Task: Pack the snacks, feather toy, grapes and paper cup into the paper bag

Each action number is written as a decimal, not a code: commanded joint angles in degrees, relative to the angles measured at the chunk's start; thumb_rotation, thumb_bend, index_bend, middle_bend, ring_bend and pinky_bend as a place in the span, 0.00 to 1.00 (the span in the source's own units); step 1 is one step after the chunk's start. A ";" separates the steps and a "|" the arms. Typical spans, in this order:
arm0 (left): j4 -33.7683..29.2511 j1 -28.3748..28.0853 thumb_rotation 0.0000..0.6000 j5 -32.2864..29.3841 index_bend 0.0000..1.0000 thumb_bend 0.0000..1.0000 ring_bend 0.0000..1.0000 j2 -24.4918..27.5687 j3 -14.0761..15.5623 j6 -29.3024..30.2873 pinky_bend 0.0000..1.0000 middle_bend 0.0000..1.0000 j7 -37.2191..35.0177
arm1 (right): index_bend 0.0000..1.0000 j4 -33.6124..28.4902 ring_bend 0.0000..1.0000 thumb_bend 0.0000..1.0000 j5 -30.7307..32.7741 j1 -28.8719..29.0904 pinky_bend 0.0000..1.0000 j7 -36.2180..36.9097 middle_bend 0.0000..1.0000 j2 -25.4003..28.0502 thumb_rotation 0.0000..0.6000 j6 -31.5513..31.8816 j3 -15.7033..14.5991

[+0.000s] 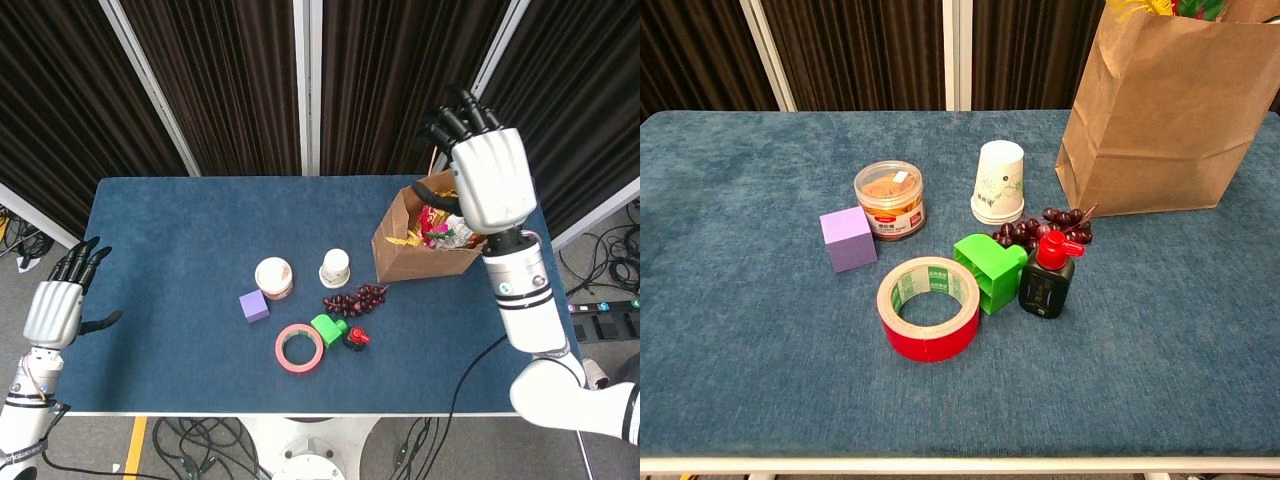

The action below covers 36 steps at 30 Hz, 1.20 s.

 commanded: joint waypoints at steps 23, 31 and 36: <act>2.16 0.71 1.00 -0.16 0.16 0.15 0.05 -0.98 0.68 -0.04 0.18 0.14 -1.36 | 0.46 -7.23 0.21 0.00 -9.64 -3.99 0.36 -18.00 0.35 -6.14 1.00 -10.73 -24.13; 3.10 0.70 1.00 -0.03 0.16 0.15 0.05 -1.32 0.86 -0.36 0.18 0.14 -2.46 | 0.46 0.81 0.22 0.00 -7.03 -4.52 0.35 -16.72 0.36 -9.41 1.00 -15.22 -26.87; 3.08 0.65 1.00 0.03 0.16 0.15 0.05 -1.23 0.66 -0.14 0.18 0.14 -2.43 | 0.43 6.67 0.18 0.00 -7.09 -4.74 0.30 -14.13 0.32 -12.36 1.00 -18.24 -28.31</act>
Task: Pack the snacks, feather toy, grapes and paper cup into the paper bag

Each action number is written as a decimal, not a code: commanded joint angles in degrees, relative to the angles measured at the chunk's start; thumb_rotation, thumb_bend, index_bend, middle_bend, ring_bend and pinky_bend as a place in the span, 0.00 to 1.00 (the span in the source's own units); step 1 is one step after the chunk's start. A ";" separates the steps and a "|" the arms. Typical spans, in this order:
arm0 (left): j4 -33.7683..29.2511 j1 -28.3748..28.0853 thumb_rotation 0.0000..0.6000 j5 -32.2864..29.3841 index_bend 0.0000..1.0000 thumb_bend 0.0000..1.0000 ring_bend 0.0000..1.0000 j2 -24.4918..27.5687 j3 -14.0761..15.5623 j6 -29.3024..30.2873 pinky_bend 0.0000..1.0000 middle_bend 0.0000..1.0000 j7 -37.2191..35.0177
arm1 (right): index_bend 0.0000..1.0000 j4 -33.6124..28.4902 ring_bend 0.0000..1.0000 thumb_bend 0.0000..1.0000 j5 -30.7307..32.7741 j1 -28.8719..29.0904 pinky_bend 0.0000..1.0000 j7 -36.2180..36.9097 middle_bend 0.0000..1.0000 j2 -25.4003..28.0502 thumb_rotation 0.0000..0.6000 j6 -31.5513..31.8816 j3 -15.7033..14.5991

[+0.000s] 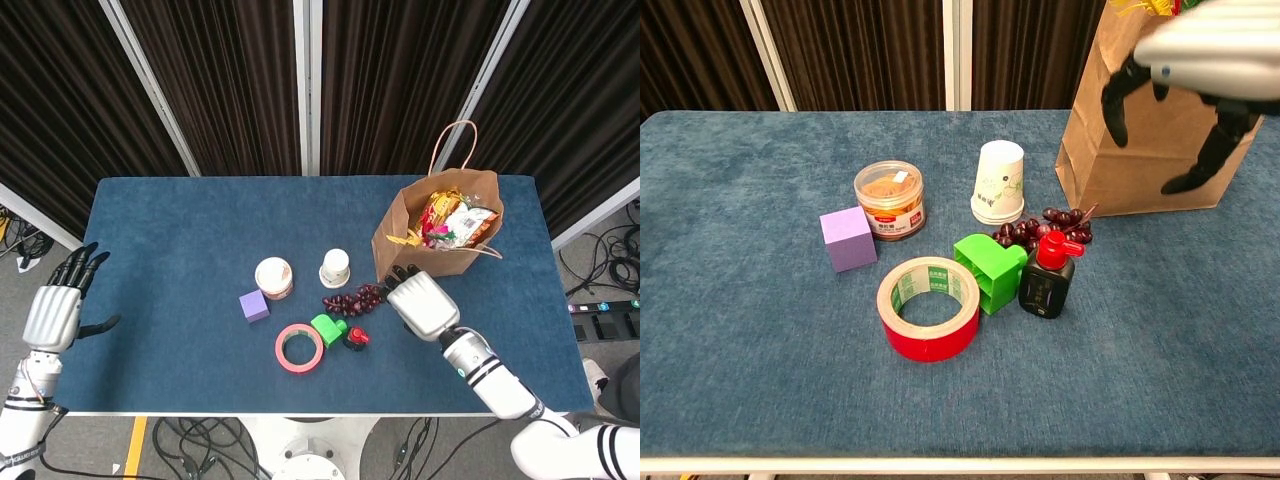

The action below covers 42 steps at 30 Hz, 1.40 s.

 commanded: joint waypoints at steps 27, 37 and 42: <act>1.50 0.43 1.00 0.17 0.16 0.15 0.05 0.21 -0.12 0.93 0.18 0.14 -0.39 | 0.30 26.00 0.03 0.00 1.04 3.12 0.15 11.05 0.17 -19.85 1.00 -9.94 1.82; 2.64 0.67 1.00 0.06 0.16 0.15 0.05 -0.06 -0.15 1.17 0.18 0.14 -1.48 | 0.26 30.50 0.01 0.00 0.94 2.85 0.15 12.15 0.15 -24.13 1.00 -9.58 2.04; 2.89 0.77 1.00 0.05 0.16 0.15 0.05 -0.06 -0.18 1.32 0.18 0.14 -1.78 | 0.26 32.39 0.01 0.00 1.21 2.85 0.15 12.99 0.15 -26.12 1.00 -9.81 2.42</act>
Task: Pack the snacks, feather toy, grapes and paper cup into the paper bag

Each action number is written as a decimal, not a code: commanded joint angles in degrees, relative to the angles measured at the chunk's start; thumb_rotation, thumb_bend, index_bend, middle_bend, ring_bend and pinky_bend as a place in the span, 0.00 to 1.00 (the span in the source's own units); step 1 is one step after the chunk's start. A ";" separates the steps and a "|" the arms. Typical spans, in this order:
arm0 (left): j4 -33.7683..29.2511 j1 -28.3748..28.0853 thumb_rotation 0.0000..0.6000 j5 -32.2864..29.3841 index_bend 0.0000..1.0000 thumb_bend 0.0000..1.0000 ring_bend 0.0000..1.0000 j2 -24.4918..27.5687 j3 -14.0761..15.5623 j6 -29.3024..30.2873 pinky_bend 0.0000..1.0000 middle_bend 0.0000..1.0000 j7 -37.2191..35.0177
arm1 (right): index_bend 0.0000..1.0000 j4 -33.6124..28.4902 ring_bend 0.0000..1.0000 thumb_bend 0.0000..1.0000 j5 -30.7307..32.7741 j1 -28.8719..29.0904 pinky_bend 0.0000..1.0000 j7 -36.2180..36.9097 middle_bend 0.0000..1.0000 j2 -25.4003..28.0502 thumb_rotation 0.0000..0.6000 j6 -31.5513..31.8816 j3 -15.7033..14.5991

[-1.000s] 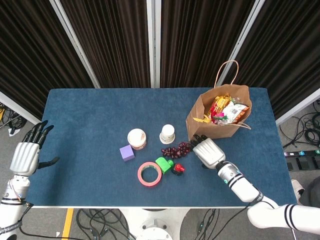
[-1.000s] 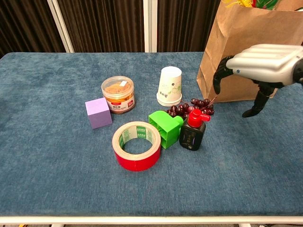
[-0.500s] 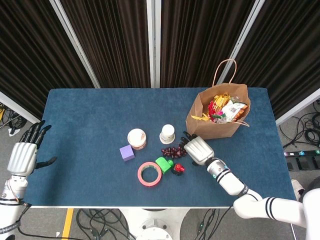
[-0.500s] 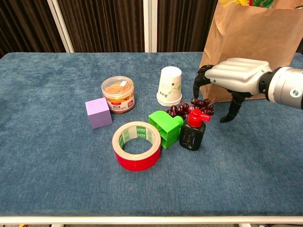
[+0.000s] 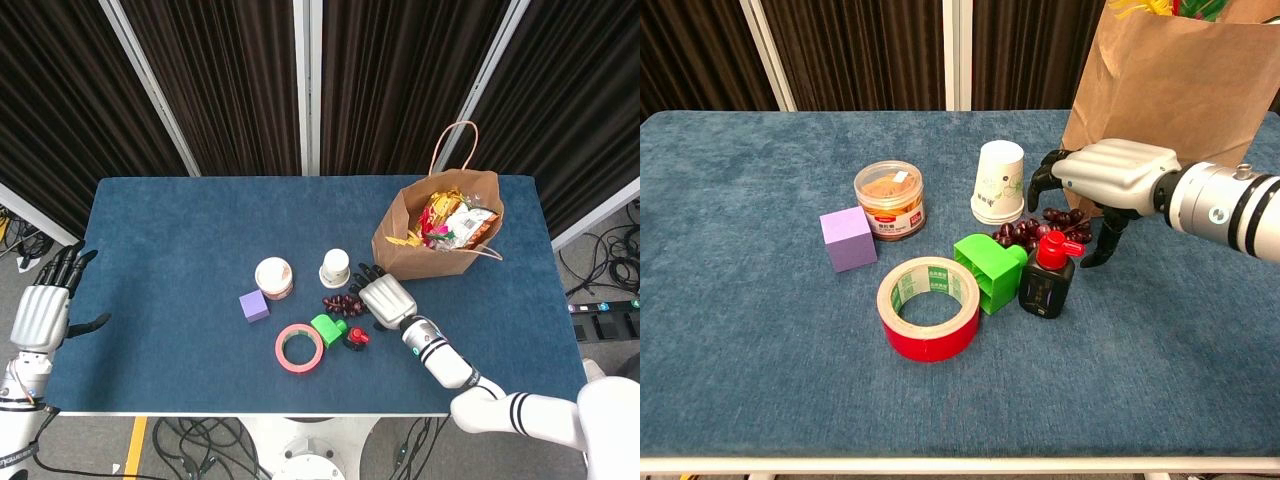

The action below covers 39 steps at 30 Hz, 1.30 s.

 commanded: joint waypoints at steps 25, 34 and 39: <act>0.97 0.32 1.00 -0.30 0.16 0.15 0.05 0.09 -0.10 -0.06 0.18 0.14 -1.41 | 0.46 8.07 0.23 0.18 1.49 -0.20 0.39 0.39 0.31 -7.03 1.00 -0.84 1.50; 0.62 0.28 1.00 -0.14 0.16 0.15 0.05 0.18 -0.09 -0.03 0.18 0.14 -1.24 | 0.65 7.15 0.38 0.34 0.60 -0.82 0.55 0.04 0.45 -6.61 1.00 1.30 2.07; 0.28 0.22 1.00 -0.22 0.16 0.15 0.05 0.39 -0.16 -0.17 0.18 0.14 -1.25 | 0.66 3.62 0.39 0.36 -0.35 -1.08 0.56 -0.89 0.47 -4.67 1.00 3.47 2.86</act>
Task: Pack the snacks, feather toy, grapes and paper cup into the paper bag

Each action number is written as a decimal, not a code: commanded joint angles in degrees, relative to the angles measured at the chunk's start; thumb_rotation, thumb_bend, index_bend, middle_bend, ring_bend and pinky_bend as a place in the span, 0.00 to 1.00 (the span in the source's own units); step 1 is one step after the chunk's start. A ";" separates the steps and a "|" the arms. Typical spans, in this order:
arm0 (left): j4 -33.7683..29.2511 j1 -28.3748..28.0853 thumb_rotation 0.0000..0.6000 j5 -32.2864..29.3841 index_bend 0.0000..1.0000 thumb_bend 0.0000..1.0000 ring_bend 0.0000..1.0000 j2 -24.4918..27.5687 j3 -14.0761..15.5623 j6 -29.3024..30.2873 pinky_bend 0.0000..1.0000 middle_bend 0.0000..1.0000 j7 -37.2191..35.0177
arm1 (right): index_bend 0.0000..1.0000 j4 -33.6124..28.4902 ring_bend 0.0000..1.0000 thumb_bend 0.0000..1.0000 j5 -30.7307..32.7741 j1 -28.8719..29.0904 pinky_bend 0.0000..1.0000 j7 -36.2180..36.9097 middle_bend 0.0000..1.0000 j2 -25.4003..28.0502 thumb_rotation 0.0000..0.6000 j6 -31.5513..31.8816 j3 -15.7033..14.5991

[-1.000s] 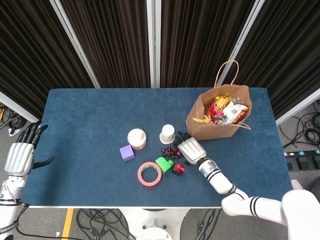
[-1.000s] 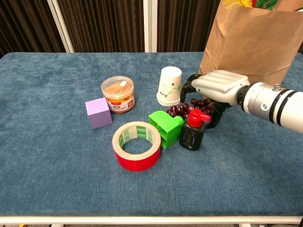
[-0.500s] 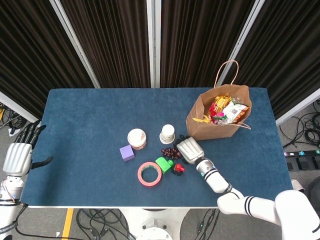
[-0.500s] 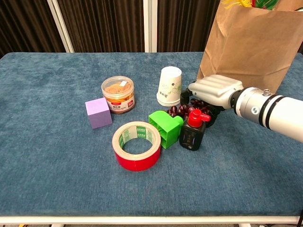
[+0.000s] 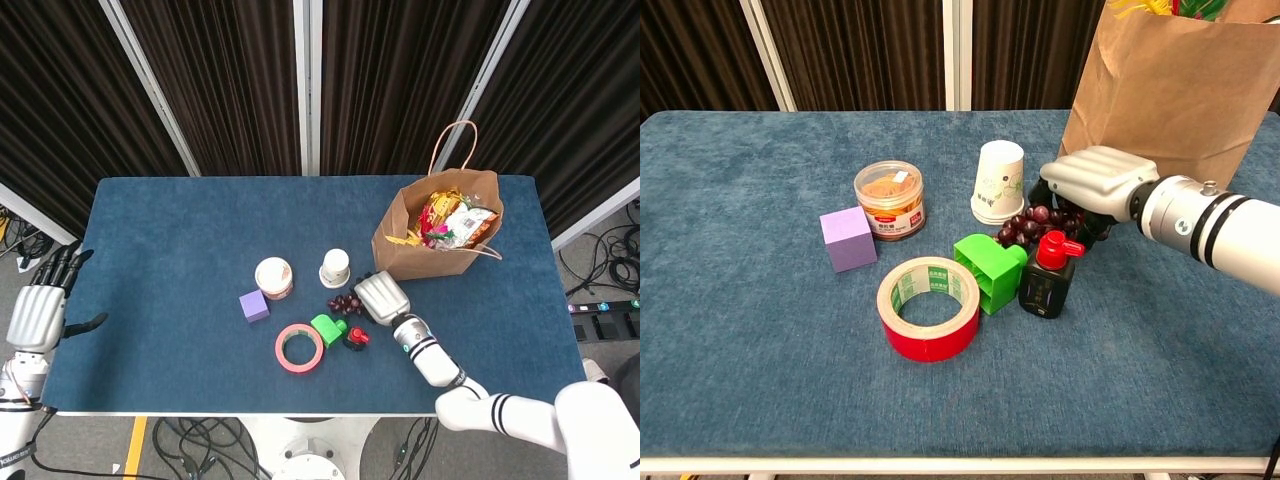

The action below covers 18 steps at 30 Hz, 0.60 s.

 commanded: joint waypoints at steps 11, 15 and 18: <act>-1.06 -0.29 1.00 0.61 0.16 0.15 0.05 0.11 -0.01 0.24 0.18 0.14 0.97 | 0.73 -18.07 0.45 0.38 -2.47 -0.35 0.64 -2.80 0.52 9.60 1.00 8.12 5.56; -1.72 -0.40 1.00 0.71 0.16 0.15 0.05 0.39 -0.19 0.42 0.18 0.14 1.41 | 0.73 -23.81 0.46 0.39 -1.17 0.50 0.65 -4.71 0.52 12.21 1.00 9.58 8.55; -2.12 -0.46 1.00 0.78 0.16 0.15 0.05 0.47 -0.30 0.58 0.18 0.14 1.62 | 0.73 -27.34 0.46 0.39 0.36 1.24 0.65 -5.89 0.52 13.66 1.00 10.38 10.73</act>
